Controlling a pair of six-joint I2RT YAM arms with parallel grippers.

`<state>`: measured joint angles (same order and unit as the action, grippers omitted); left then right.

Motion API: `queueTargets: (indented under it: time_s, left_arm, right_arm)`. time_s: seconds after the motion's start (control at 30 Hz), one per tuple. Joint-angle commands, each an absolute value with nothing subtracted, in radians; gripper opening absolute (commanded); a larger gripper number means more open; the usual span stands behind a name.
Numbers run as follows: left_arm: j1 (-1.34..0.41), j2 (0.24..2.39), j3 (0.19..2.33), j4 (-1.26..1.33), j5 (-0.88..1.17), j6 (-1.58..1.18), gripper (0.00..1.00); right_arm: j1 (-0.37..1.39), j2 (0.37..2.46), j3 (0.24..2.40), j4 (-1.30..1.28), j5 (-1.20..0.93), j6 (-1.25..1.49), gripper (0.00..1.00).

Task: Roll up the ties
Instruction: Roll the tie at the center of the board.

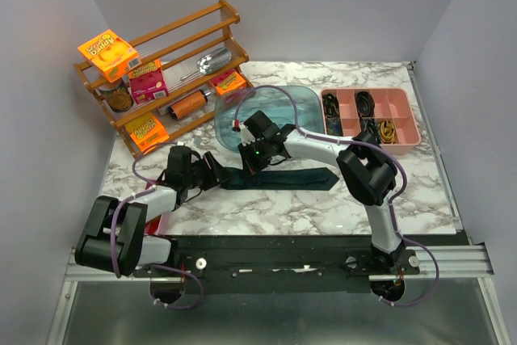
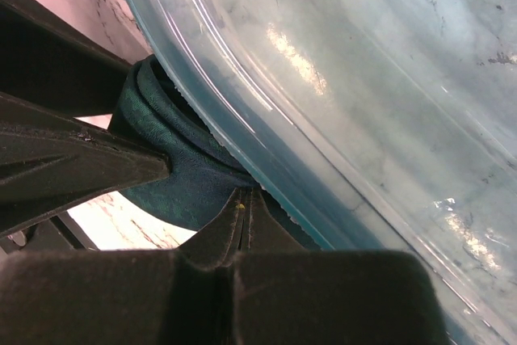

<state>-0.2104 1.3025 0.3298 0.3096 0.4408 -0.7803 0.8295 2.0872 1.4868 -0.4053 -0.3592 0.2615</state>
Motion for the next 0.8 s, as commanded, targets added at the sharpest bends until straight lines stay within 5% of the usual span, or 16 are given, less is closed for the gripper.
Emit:
queueTargets:
  time_s: [0.0,0.33,0.77]
  left_arm:
    - [-0.213,1.307,0.319,0.362,0.494,-0.792,0.52]
    - [-0.221,1.258,0.376,0.255,0.468,-0.738,0.17]
    - [-0.357,1.232,0.546,-0.035,0.278,-0.617,0.02]
  right_arm:
    - [0.83,2.118,1.511,-0.411,-0.348,0.271,0.01]
    - [0.83,2.111,1.511,-0.408,-0.365,0.275,0.01]
    - [0.85,2.121,1.517,-0.399,-0.368,0.287,0.01]
